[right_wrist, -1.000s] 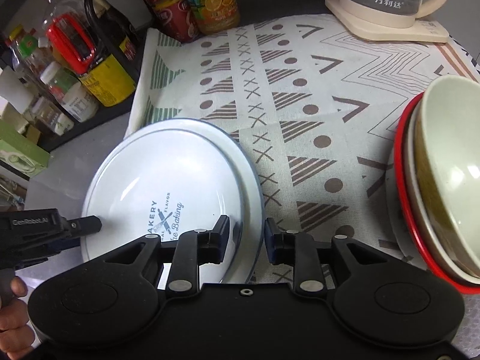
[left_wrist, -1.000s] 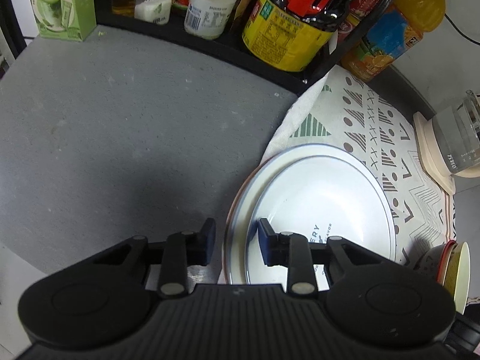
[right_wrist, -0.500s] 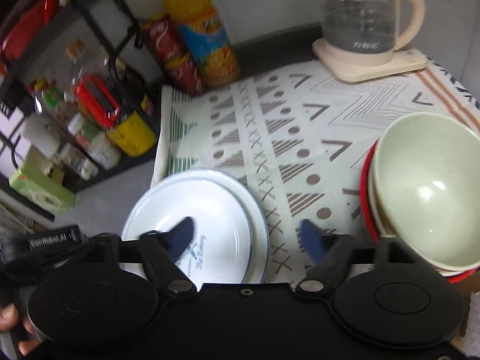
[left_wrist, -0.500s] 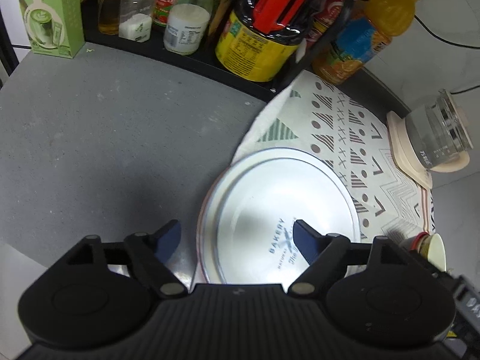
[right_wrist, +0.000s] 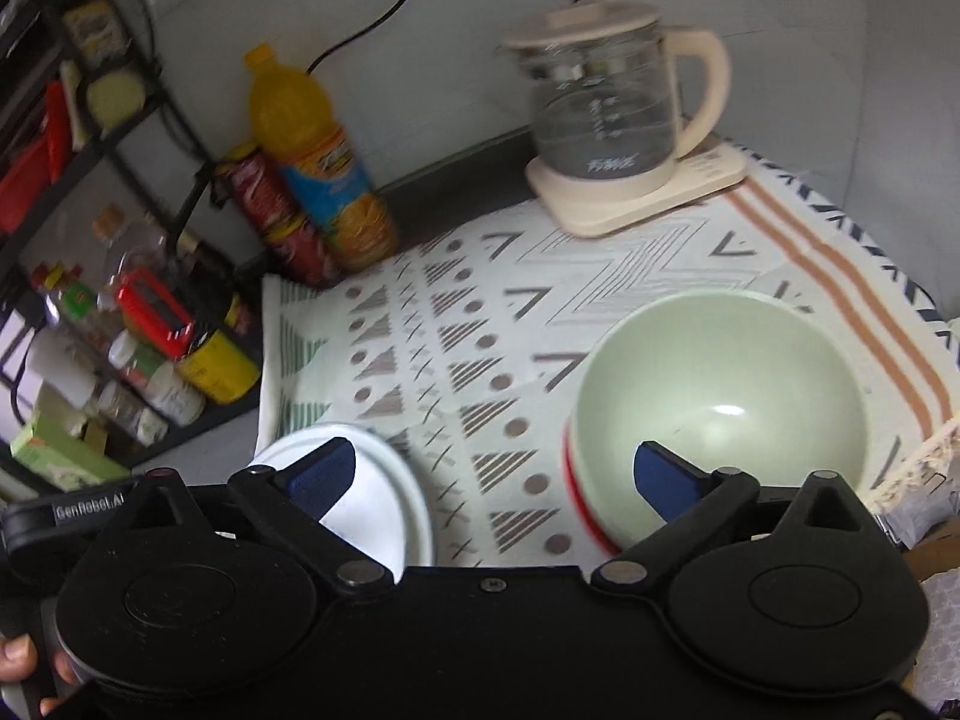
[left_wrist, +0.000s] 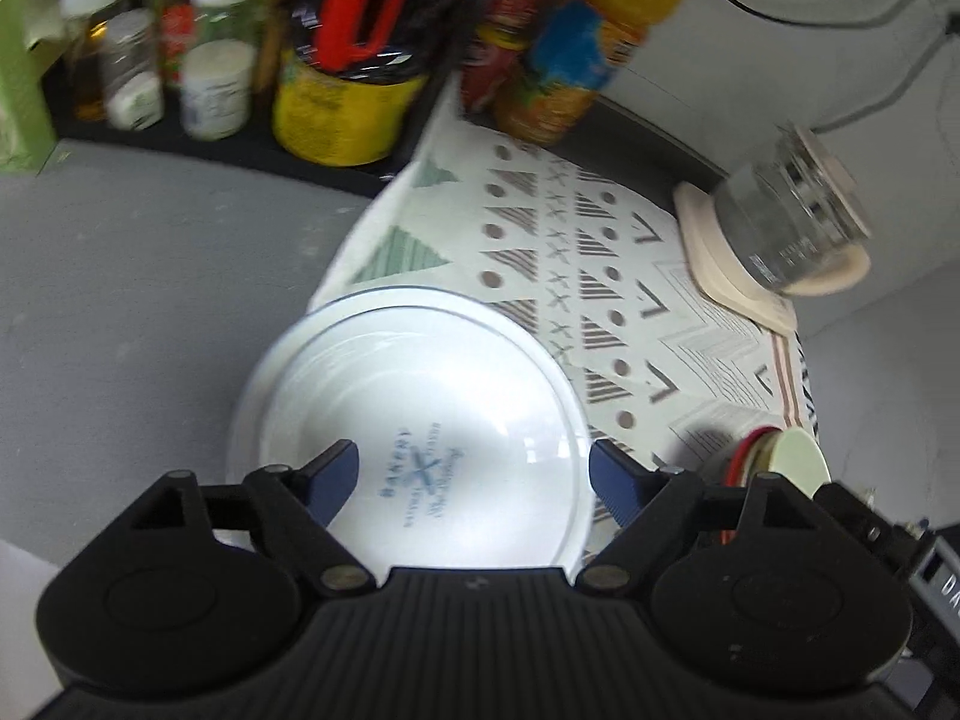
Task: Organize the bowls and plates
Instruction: 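Move both grippers toward the bowl stack in the red bowl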
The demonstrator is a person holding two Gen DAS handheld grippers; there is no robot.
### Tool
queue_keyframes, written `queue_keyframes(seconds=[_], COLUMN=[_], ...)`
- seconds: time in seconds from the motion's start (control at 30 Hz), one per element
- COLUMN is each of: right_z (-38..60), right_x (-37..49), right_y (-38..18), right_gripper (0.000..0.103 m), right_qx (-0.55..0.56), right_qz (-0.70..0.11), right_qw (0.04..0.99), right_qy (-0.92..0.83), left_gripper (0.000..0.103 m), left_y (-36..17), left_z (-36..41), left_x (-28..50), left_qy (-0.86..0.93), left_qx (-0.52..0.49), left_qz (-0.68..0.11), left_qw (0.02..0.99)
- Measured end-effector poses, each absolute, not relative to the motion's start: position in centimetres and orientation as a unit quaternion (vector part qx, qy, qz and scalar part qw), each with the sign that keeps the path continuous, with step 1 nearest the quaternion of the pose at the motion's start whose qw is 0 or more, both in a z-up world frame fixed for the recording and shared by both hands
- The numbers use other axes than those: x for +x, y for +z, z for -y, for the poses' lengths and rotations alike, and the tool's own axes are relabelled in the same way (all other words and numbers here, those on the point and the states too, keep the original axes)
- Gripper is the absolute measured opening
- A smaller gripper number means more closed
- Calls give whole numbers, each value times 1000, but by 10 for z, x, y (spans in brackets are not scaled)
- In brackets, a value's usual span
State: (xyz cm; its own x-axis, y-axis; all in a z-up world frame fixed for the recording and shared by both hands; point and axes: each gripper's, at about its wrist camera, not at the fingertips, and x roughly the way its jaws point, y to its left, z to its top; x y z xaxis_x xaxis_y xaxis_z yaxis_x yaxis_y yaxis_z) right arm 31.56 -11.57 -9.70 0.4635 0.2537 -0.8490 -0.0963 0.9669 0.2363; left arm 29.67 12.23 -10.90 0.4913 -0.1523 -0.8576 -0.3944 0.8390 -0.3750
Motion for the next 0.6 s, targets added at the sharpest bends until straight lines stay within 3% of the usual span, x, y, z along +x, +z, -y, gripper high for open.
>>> queue_keyframes(seconds=[0.27, 0.6], right_z=[151, 192], right_x=[326, 348], right_y=[-89, -99], right_gripper=[101, 103], right_qx=[89, 91], right_qz=[-493, -508], right_qw=[861, 854], right_qy=[88, 66], left_gripper=[89, 90], left_y=[-99, -95], left_z=[-83, -26], left_x=[321, 343], left_qy=[41, -1], left_qx=[-254, -245], left_qz=[-493, -507], left_qw=[831, 826])
